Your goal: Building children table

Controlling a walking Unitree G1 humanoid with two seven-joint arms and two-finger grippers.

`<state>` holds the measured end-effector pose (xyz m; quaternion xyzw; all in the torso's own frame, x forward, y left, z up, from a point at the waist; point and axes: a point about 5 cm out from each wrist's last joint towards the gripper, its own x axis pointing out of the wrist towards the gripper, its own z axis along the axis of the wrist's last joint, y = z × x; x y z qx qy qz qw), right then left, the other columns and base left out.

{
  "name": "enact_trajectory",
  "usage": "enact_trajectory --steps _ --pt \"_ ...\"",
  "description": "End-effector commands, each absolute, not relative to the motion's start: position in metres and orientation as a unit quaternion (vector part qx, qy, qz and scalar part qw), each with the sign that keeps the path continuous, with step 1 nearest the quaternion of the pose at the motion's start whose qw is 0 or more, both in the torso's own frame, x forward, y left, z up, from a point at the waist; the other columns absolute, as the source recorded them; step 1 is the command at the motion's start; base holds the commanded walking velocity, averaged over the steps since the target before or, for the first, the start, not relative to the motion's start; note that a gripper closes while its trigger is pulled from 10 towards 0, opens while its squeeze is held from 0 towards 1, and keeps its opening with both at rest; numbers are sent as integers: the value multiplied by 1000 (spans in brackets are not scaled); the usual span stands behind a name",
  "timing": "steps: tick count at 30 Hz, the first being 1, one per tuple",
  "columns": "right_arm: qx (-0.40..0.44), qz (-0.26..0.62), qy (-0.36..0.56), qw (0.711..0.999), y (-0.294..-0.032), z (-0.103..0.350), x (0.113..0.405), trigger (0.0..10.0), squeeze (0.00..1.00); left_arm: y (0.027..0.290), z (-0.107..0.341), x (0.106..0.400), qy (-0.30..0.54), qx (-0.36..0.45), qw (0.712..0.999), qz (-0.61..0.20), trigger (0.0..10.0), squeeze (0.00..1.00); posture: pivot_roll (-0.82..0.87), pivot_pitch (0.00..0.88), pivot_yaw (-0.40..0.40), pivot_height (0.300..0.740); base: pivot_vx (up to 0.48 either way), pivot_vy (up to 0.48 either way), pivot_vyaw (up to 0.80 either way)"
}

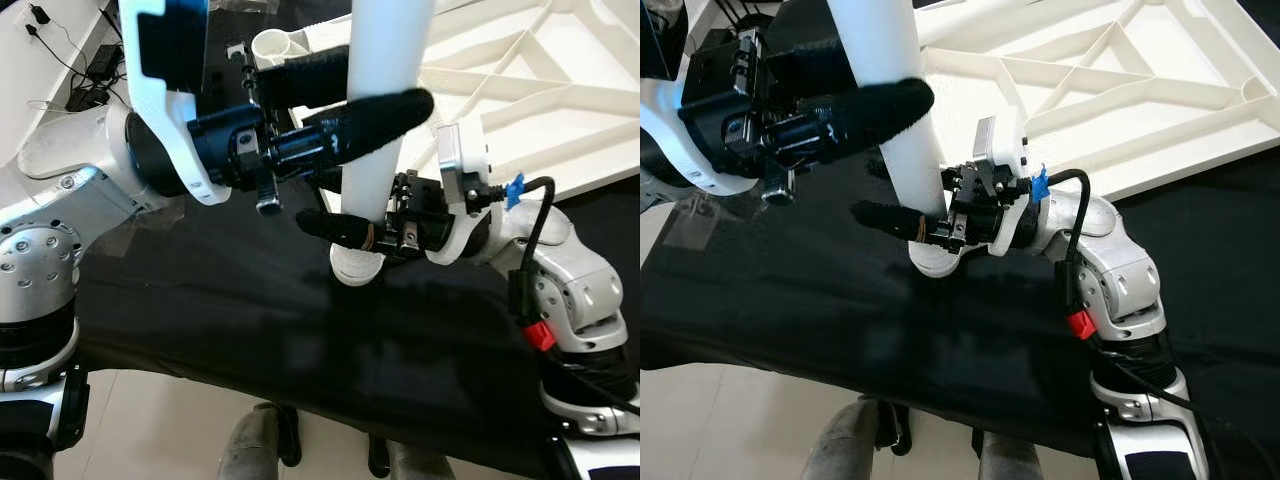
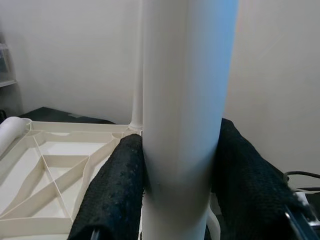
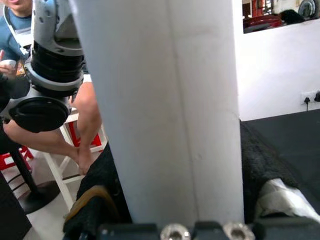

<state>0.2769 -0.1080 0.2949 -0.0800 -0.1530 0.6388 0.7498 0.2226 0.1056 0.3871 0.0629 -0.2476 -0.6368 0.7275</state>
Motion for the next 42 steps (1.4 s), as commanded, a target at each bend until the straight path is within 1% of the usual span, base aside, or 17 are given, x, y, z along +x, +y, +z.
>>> enact_trajectory --steps 1,10,11,12,13,14,15,16,17,18,25,30,32,34,36,39,42 --pt "-67 666 -140 730 -104 289 273 0 0 102 374 225 -208 64 729 -649 0 0 58 368 83 740 0 0 0" --pt "-69 670 -138 726 -104 288 274 0 0 100 373 229 -208 69 730 -647 0 0 61 373 83 740 0 0 0" --pt "-69 669 -140 727 -104 288 274 0 0 99 374 230 -210 71 731 -645 235 0 62 373 84 740 0 0 0" --pt "-69 669 -140 727 -104 288 274 0 0 99 374 230 -210 71 731 -645 235 0 62 373 84 740 0 0 0" --pt "-71 664 -143 731 -104 288 274 0 0 98 375 230 -212 73 732 -644 4118 75 65 376 87 740 0 0 0" --pt "-71 664 -143 731 -104 288 274 0 0 98 375 230 -212 73 732 -644 4118 75 65 376 87 740 0 0 0" --pt "-71 654 -150 738 -105 287 274 0 0 98 375 230 -212 76 733 -642 8980 98 67 374 91 740 0 0 0" --pt "-71 654 -150 738 -105 287 274 0 0 98 375 230 -212 76 733 -642 8980 98 67 374 91 740 0 0 0" --pt "-68 634 -162 753 -105 285 274 0 0 97 377 230 -215 81 736 -637 10000 408 68 379 93 740 0 0 0" --pt "-65 628 -165 758 -104 283 273 0 0 96 379 230 -219 80 738 -633 10000 1000 70 383 95 740 0 0 0" --pt "-72 620 -159 765 -100 269 263 0 0 97 385 229 -238 61 749 -616 10000 1000 70 384 97 740 0 0 0" --pt "-83 612 -159 770 -100 267 260 0 0 107 393 224 -254 50 749 -610 10000 1000 70 384 98 740 0 0 0" --pt "-88 610 -160 771 -99 266 259 0 0 112 395 226 -257 37 749 -610 10000 1000 69 385 100 740 0 0 0" --pt "-88 610 -160 771 -99 266 259 0 0 112 395 226 -257 37 749 -610 10000 1000 69 385 100 740 0 0 0" --pt "-98 609 -161 770 -98 265 257 0 0 123 398 230 -259 16 753 -605 10000 1000 70 385 100 740 0 0 0" --pt "-102 609 -162 770 -98 265 257 0 0 128 399 231 -261 4 755 -601 10000 1000 70 385 100 740 0 0 0" --pt "-123 598 -169 774 -98 266 256 0 0 151 402 227 -267 -55 761 -588 10000 1000 69 391 100 740 0 0 0"
